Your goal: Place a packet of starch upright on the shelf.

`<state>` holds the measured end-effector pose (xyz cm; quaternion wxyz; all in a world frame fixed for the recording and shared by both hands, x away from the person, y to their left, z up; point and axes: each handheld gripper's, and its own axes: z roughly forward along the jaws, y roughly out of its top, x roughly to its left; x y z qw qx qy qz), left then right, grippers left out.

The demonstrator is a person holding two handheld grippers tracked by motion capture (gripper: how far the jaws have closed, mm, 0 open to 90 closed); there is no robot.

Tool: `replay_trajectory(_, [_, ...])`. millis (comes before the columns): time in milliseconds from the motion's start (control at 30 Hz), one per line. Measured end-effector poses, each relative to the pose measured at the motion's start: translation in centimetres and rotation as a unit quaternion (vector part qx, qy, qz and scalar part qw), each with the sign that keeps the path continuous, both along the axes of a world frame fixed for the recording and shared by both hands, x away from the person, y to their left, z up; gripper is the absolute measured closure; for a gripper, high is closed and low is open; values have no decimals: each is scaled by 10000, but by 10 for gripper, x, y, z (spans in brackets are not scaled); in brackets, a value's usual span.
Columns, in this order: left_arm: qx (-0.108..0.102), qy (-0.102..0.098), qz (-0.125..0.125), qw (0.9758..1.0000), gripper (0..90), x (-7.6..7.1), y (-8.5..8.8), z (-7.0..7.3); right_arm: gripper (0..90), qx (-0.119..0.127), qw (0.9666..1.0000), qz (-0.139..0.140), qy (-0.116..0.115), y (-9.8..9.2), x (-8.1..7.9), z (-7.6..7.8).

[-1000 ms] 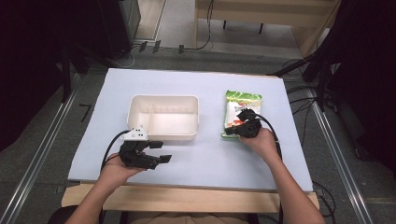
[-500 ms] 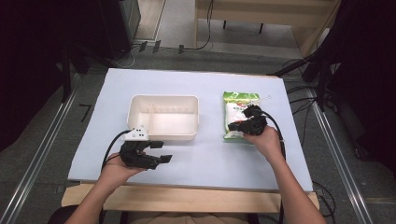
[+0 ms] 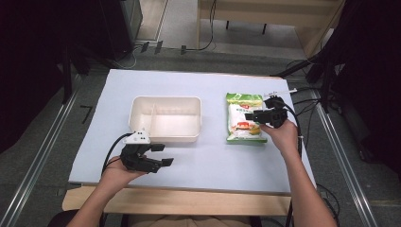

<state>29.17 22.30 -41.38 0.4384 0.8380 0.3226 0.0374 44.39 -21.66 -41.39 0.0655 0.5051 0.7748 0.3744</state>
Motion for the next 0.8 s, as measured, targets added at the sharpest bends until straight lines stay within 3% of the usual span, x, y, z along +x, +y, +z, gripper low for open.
replay_trajectory(200, [26,-19,85,10000,333,-1,4,-1,457,61,9994,-346,37,-16,14,-6])
replay_trajectory(233, [17,-24,95,10000,333,-2,4,-1,441,-79,9988,-458,150,-18,21,-9])
replay_trajectory(300, [38,-51,81,9999,333,-3,5,-1,436,-151,9982,-567,154,-20,28,-12])
replay_trajectory(500, [50,-50,123,9999,333,-4,7,-2,387,-98,9963,-837,183,-25,43,-23])
replay_trajectory(667, [59,-50,133,9999,333,-5,7,-2,376,-57,9939,-1022,400,-27,53,-38])
replay_trajectory(800, [78,-31,103,9999,333,-5,5,-3,376,-24,9939,-977,511,-23,58,-46])
